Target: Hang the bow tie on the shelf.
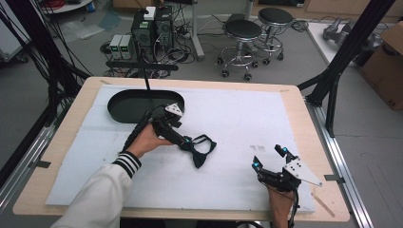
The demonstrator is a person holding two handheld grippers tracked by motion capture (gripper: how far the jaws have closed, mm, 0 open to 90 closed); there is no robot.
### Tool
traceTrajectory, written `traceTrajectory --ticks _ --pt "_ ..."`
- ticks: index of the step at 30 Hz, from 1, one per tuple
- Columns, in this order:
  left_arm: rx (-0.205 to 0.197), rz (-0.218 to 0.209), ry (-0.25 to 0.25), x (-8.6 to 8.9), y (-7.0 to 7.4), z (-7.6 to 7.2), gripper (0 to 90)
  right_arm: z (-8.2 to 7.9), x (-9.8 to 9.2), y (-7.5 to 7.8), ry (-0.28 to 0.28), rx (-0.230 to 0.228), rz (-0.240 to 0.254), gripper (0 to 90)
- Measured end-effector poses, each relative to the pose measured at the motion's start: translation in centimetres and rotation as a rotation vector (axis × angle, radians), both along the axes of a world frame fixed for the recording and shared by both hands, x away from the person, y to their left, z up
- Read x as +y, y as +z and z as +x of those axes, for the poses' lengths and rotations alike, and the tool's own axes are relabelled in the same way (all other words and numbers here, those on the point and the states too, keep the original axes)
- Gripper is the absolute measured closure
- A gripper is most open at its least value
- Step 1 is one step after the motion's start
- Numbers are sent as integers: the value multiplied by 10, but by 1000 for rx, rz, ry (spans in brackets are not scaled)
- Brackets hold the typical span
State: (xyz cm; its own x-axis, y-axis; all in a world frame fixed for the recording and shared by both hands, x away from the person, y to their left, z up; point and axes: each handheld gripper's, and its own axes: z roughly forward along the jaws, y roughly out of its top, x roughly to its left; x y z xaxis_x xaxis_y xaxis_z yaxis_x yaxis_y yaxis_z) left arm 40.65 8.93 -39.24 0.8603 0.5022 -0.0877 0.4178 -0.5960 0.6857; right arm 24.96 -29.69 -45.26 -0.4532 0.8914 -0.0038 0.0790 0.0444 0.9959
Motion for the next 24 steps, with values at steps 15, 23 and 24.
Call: traceTrajectory --ticks 15,23,24 --pt "68 92 -25 -7 -26 5 217 0 -1 0 0 -3 5 93" --pt "73 76 -45 -9 -29 5 232 0 0 0 1 -3 7 93" --pt "82 63 -48 -8 -30 7 233 0 0 0 1 -2 7 93"
